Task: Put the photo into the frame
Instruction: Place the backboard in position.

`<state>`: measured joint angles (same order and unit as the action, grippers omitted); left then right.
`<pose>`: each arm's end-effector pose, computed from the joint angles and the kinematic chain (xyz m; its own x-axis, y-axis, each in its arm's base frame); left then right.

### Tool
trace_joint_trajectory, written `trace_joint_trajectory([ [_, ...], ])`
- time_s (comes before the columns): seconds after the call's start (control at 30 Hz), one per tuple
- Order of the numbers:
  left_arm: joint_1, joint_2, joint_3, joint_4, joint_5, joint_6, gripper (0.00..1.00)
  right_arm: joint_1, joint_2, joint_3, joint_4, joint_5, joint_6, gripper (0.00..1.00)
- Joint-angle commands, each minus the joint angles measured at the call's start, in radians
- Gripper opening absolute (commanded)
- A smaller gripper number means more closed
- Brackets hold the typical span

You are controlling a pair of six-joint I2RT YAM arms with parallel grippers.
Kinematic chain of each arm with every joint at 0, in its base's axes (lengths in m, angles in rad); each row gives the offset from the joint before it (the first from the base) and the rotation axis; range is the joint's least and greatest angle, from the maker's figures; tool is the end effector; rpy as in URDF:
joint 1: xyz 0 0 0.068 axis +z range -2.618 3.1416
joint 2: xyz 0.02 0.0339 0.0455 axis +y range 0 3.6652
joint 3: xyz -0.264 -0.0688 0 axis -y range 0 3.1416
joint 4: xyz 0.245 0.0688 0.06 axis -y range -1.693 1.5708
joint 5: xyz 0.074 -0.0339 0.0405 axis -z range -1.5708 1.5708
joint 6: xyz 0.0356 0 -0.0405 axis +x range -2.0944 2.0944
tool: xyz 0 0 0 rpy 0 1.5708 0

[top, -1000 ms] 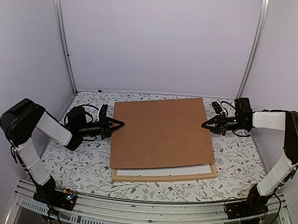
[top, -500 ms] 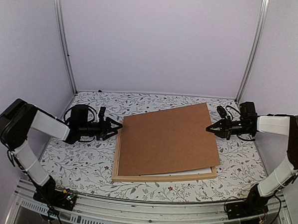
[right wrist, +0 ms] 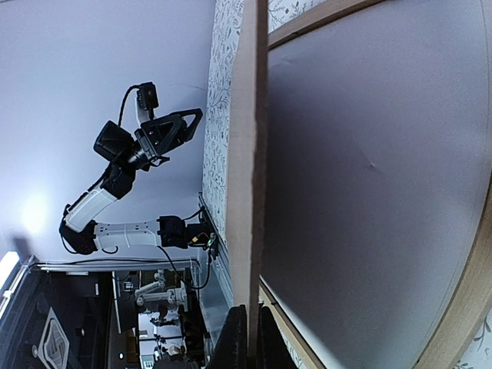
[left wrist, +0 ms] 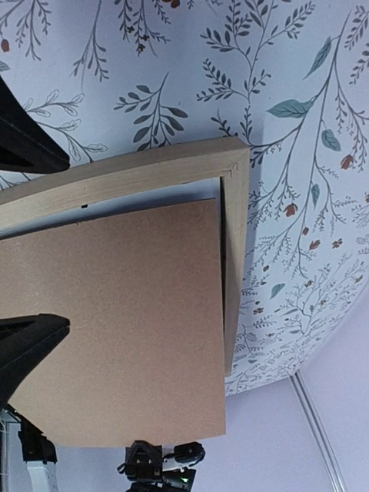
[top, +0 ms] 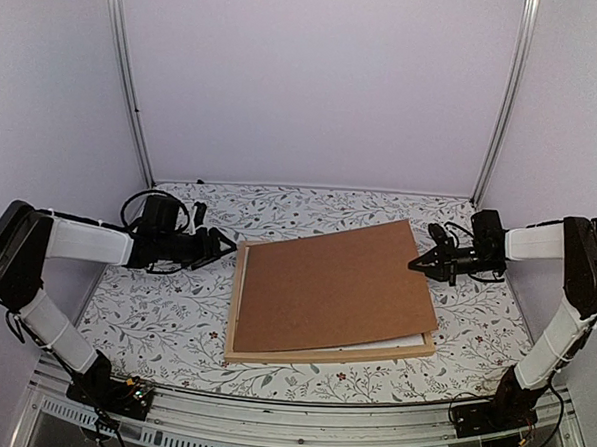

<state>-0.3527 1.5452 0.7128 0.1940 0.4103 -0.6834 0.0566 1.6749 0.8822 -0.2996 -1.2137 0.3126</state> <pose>0.2843 -0.1198 0.1731 -0.8235 -0.3139 -0.4726 0.1256 0.7115 -0.6914 0.2996 0.0504 0.1669 -0.9819 0.0520 -0.1824 -0.1561 0.3243 0.9330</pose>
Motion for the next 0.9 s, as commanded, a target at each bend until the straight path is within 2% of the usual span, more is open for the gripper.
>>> trace_joint_trajectory([
  [0.0,0.002,0.019,0.014,-0.037,-0.014,0.039,0.66,-0.003,0.04,0.064,-0.005,0.048,-0.058,0.0],
  [0.17,-0.009,0.031,0.014,-0.027,-0.004,0.041,0.65,-0.003,0.101,0.128,-0.071,0.067,-0.118,0.0],
  [0.87,-0.088,0.113,0.041,-0.019,-0.028,0.009,0.66,-0.002,0.143,0.133,-0.023,0.127,-0.081,0.0],
])
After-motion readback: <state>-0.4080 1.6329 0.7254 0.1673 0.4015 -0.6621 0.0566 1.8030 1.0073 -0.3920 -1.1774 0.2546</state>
